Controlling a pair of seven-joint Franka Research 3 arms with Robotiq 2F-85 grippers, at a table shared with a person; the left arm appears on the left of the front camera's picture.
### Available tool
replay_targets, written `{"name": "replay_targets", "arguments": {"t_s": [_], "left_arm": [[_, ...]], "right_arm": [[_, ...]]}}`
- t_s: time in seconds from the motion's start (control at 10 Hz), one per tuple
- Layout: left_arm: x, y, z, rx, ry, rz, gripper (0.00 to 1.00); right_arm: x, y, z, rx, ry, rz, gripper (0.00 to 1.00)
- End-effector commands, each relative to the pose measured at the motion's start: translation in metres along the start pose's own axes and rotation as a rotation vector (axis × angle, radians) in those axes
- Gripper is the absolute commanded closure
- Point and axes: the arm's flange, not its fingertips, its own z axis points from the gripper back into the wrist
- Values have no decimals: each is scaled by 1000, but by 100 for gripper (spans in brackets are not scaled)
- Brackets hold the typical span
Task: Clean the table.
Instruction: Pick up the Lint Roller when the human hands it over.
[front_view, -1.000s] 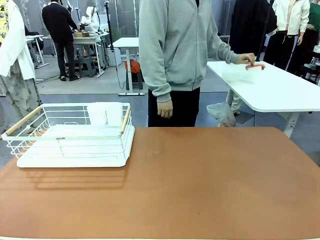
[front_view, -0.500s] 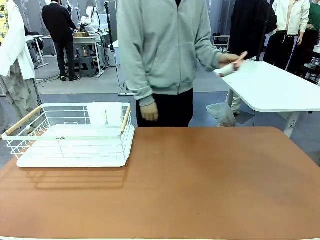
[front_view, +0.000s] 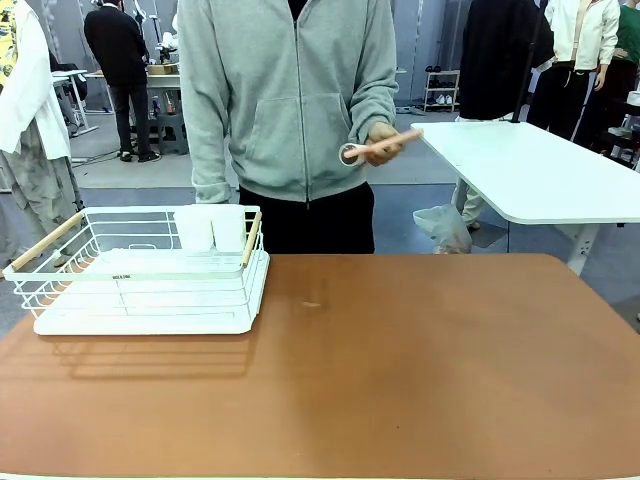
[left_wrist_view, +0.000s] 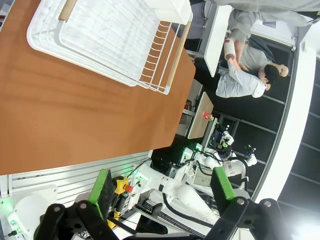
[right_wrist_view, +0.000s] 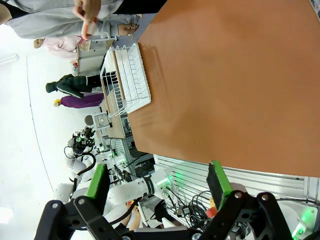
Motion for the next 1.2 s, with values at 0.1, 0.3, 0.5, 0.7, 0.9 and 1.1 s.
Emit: {"name": "replay_targets", "arguments": {"t_s": [0.1,0.3,0.5,0.7,0.9,1.1], "left_arm": [[-2,1,2,-5,4,-11,0],[-2,1,2,-5,4,-11,0],[-2,1,2,-5,4,-11,0],[-2,1,2,-5,4,-11,0],[-2,1,2,-5,4,-11,0],[-2,1,2,-5,4,-11,0]], "right_arm": [[0,2,2,11,-5,7,0],[0,2,2,11,-5,7,0],[0,2,2,11,-5,7,0],[0,2,2,11,-5,7,0],[0,2,2,11,-5,7,0],[0,2,2,11,-5,7,0]]}}
